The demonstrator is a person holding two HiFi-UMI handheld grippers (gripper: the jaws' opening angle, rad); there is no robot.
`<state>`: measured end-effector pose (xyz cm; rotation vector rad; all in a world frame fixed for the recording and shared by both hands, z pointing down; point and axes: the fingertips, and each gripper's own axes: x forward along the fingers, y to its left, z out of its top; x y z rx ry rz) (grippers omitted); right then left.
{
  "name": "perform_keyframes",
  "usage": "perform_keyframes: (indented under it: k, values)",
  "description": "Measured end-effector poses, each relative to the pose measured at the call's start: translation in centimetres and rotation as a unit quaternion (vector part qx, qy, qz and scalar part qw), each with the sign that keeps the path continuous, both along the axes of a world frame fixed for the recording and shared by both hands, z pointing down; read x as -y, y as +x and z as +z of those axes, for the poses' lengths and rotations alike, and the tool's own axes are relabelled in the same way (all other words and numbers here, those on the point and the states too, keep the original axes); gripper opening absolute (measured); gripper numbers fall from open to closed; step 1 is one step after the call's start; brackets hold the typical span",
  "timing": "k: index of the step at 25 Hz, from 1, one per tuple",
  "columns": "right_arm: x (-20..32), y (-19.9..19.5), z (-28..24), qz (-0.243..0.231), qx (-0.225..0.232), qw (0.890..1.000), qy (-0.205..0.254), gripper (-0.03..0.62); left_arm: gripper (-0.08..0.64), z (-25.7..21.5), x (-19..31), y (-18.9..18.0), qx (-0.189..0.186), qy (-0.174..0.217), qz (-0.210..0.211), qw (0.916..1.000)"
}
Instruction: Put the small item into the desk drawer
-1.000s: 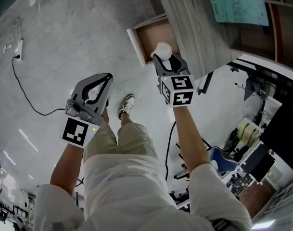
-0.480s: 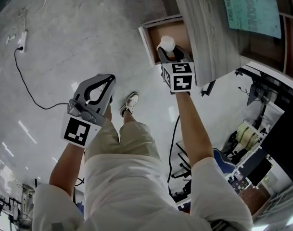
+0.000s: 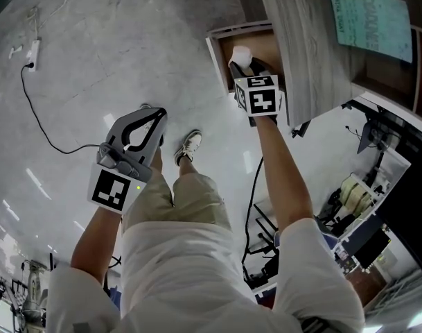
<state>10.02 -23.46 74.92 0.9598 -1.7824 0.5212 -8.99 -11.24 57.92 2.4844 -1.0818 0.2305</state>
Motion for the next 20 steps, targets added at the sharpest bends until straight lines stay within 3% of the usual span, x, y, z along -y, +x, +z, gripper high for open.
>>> perform_keyframes:
  k: [9,20]
  values:
    - [0.6,0.7,3.0,-0.029,-0.061,0.997,-0.038,0.166,0.006,1.5,0.1,-1.7,-0.007,-0.022,-0.025,0.9994]
    - [0.6,-0.6,4.9,-0.059,-0.115,0.986,-0.102,0.166,0.006,1.9,0.5,-3.1,-0.010,-0.022,-0.035,0.9991]
